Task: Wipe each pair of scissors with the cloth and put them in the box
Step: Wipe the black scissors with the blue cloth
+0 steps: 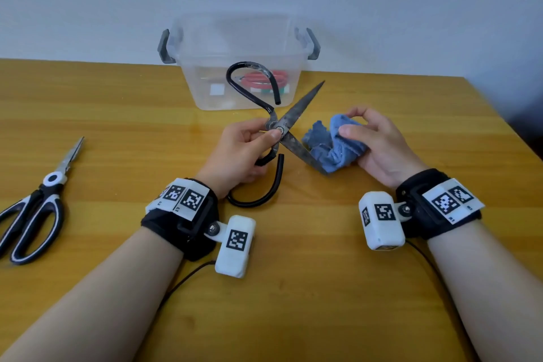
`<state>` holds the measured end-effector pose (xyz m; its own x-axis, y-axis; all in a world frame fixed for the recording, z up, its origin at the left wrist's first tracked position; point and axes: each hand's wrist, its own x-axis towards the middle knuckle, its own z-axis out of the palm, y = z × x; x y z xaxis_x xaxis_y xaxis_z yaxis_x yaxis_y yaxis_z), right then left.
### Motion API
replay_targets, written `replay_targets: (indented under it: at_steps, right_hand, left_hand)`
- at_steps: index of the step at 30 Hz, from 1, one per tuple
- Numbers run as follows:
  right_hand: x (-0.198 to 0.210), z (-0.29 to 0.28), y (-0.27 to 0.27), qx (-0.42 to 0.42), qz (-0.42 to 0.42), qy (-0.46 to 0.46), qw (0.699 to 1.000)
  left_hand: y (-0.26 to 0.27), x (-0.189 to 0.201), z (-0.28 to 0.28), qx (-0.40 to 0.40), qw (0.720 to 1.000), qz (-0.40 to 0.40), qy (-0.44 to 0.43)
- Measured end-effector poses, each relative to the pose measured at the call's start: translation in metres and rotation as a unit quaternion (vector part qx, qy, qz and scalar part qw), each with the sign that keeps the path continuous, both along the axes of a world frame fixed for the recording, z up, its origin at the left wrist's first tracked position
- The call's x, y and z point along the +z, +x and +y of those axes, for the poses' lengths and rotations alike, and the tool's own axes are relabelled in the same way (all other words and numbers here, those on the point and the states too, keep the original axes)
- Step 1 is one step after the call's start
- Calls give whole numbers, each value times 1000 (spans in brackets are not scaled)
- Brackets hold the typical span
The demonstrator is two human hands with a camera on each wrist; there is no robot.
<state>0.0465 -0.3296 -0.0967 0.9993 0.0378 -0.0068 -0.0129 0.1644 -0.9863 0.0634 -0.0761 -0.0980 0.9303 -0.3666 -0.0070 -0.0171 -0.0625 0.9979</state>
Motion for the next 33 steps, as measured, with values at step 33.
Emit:
replay_targets:
  at_steps: [33]
  right_hand:
    - [-24, 11, 2, -153, -121, -182, 964]
  left_hand:
    - [-7, -11, -60, -15, 993, -71, 96]
